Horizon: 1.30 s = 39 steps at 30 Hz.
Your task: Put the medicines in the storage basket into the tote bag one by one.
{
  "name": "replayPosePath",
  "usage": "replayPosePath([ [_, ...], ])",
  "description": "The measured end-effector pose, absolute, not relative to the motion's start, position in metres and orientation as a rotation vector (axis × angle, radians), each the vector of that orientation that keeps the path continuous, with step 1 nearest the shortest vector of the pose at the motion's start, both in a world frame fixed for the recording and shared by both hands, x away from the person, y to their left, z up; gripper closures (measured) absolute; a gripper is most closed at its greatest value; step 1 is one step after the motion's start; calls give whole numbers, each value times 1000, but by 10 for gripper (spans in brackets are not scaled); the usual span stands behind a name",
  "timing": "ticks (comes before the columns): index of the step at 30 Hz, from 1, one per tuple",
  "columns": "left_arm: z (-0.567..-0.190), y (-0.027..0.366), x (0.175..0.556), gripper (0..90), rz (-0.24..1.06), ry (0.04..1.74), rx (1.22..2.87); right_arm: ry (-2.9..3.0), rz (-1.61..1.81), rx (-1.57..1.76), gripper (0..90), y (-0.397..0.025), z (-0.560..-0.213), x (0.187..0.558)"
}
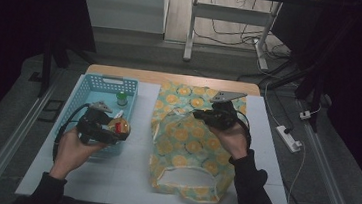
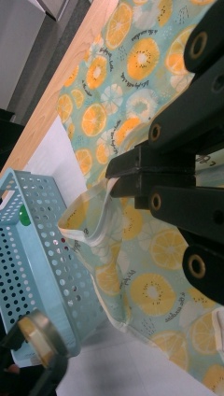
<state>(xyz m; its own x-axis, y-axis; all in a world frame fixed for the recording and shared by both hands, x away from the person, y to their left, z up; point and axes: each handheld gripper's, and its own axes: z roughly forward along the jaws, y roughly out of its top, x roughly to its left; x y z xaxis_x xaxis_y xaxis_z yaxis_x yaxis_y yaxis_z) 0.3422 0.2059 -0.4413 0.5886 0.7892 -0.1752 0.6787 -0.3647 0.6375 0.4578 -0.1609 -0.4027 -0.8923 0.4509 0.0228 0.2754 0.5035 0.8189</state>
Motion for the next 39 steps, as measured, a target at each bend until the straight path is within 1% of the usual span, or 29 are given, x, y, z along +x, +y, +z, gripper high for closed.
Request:
replayPosePath([
  [19, -436, 161, 335, 202, 161, 1009, 2196, 2567, 1338, 622, 900, -159, -407, 459],
  [24, -435, 147, 336, 202, 116, 967, 2220, 2579, 1323, 604, 900, -156, -408, 458],
  [39, -431, 99, 346, 202, 78, 847, 2269, 2591, 1319, 598, 900, -153, -411, 459],
])
